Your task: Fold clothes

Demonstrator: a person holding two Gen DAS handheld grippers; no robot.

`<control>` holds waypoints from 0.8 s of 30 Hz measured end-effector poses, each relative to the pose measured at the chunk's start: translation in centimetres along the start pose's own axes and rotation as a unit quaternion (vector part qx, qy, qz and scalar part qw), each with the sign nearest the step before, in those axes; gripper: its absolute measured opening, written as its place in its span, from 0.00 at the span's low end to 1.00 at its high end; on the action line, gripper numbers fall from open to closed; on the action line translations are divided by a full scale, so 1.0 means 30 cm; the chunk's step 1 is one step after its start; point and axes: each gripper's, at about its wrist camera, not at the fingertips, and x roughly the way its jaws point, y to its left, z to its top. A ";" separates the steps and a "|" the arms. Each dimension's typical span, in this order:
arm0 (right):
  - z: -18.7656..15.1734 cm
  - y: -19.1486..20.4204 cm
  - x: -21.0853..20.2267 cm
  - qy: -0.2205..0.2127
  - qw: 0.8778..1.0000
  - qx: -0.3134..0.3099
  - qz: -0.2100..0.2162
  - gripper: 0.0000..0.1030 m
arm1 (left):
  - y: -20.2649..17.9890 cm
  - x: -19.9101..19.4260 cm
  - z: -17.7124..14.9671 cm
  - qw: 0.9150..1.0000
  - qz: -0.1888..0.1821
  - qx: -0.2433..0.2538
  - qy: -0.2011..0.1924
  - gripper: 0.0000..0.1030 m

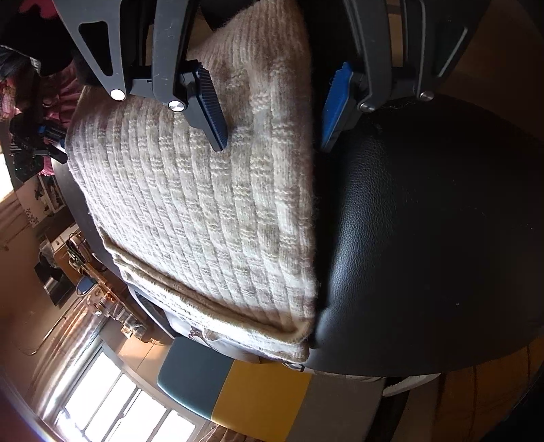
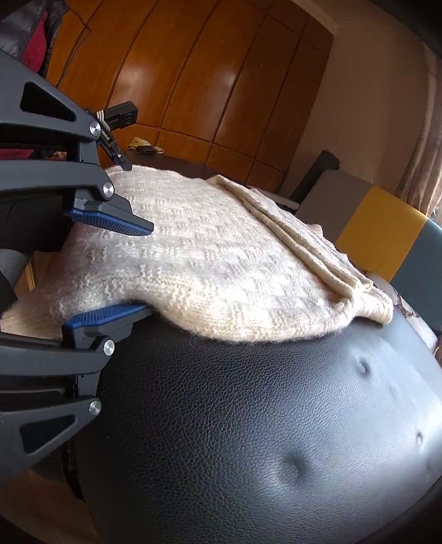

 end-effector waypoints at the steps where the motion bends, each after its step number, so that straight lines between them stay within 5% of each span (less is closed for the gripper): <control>1: -0.001 0.001 0.002 0.000 1.000 -0.004 0.001 0.39 | -0.007 0.001 -0.001 1.000 0.005 0.004 -0.002 0.53; 7: 0.004 0.031 0.016 0.017 0.999 -0.048 -0.016 0.39 | -0.036 0.006 0.009 0.999 0.034 0.006 -0.002 0.49; 10: 0.010 0.038 0.022 0.033 0.997 -0.060 -0.027 0.39 | -0.041 0.008 0.026 0.999 0.041 -0.005 0.004 0.32; 12: 0.010 0.049 0.029 0.041 0.995 -0.075 -0.051 0.34 | -0.053 0.013 0.036 0.999 0.035 0.003 0.010 0.17; 15: 0.006 0.067 0.034 0.043 0.990 -0.101 -0.092 0.17 | -0.073 0.021 0.050 0.999 0.038 0.023 0.014 0.13; 18: -0.016 0.068 0.026 0.026 0.989 -0.113 -0.087 0.23 | -0.070 0.026 0.054 0.999 0.035 0.013 0.014 0.14; 19: -0.027 0.067 0.020 0.016 0.990 -0.116 -0.077 0.32 | -0.066 0.025 0.053 0.999 0.029 0.005 0.013 0.14; 22: -0.051 0.070 0.013 -0.008 0.990 -0.131 -0.059 0.45 | -0.073 0.033 0.051 1.000 0.023 0.002 0.006 0.28; 24: -0.060 0.081 0.015 -0.016 0.987 -0.147 -0.056 0.51 | -0.084 0.036 0.050 1.000 0.010 -0.002 0.007 0.47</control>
